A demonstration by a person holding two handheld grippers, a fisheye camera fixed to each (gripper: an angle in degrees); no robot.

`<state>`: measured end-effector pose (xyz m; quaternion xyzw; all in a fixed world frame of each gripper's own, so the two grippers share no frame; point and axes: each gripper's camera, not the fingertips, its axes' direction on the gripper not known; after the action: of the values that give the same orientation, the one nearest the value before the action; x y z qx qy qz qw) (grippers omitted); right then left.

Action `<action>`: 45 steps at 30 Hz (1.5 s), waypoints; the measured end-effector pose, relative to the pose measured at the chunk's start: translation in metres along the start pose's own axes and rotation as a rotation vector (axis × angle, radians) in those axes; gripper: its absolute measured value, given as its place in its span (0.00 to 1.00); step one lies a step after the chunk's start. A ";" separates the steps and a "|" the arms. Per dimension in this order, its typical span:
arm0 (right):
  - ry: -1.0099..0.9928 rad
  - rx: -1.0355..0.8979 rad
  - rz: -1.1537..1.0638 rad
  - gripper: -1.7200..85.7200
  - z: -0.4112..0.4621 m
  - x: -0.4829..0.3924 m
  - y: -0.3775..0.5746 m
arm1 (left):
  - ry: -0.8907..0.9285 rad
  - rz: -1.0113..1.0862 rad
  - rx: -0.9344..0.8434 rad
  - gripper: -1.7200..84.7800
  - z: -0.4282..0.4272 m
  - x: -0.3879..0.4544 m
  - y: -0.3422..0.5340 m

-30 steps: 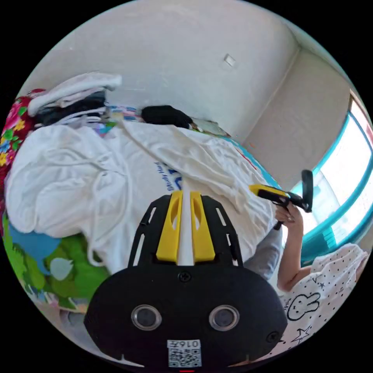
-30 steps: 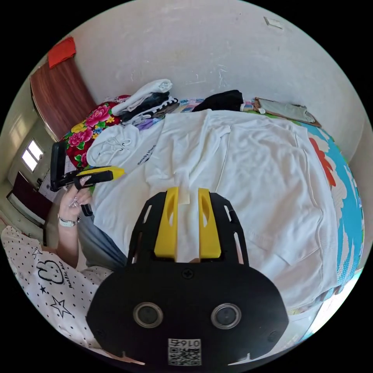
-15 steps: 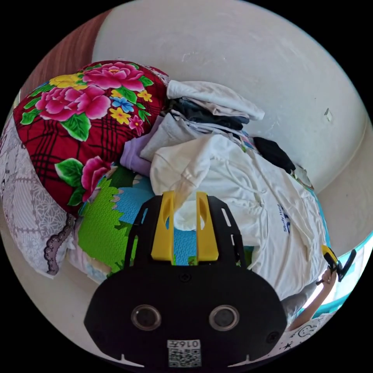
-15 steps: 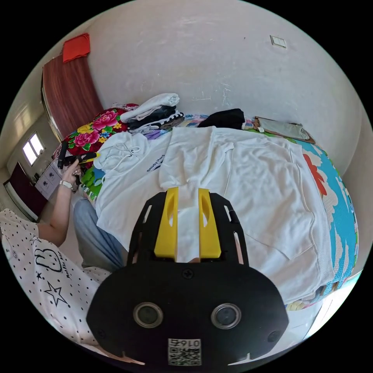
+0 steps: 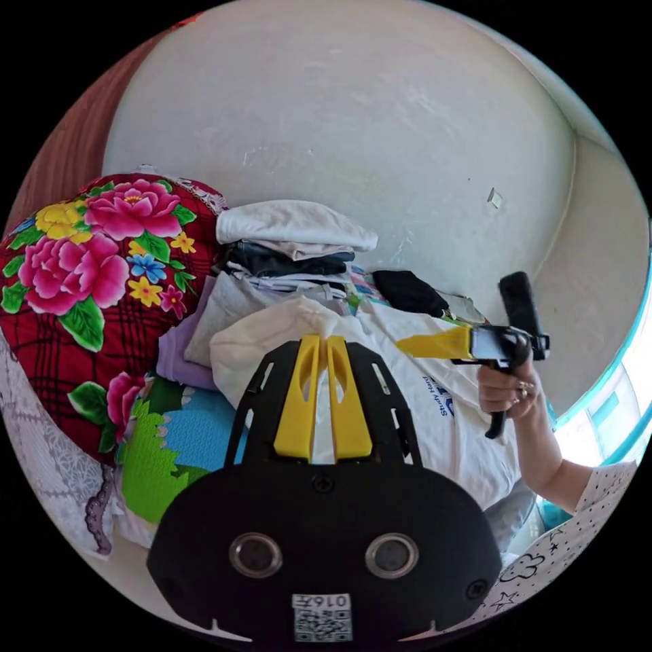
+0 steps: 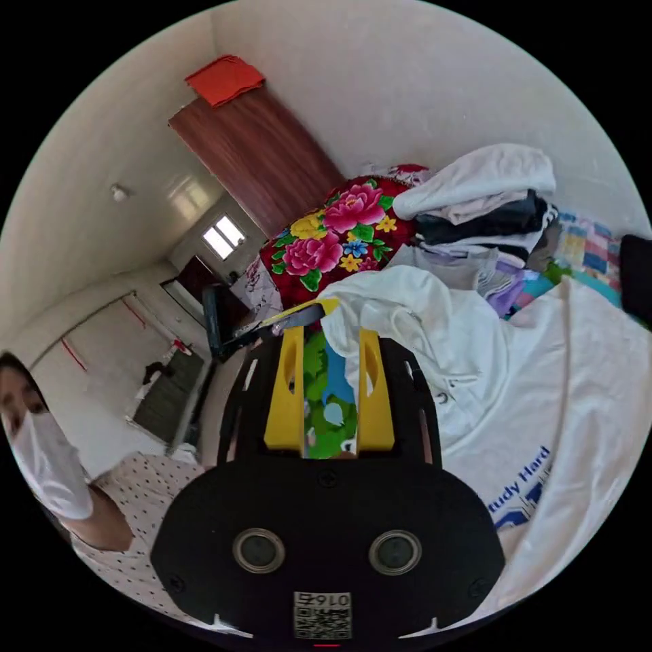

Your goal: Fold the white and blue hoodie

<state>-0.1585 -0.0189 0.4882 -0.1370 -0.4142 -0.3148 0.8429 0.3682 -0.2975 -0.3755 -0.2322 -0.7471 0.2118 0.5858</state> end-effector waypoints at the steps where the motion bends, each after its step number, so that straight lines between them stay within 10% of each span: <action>1: -0.108 -0.038 0.074 0.18 0.016 0.020 -0.025 | 0.003 0.010 -0.021 0.01 0.003 0.000 -0.001; 17: -0.509 0.032 0.510 0.15 0.128 0.137 -0.170 | 0.017 -0.054 0.215 0.01 0.002 -0.058 0.055; 31: 0.005 -0.124 0.232 0.03 0.116 0.075 -0.320 | 0.204 -0.007 0.160 0.01 0.060 -0.067 0.043; 45: 0.267 -0.404 0.268 0.06 0.157 0.113 -0.332 | 0.041 0.266 -0.415 0.02 0.189 0.000 0.014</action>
<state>-0.4166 -0.2430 0.6638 -0.3133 -0.2064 -0.2923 0.8797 0.1860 -0.2946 -0.4259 -0.4480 -0.7253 0.1245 0.5076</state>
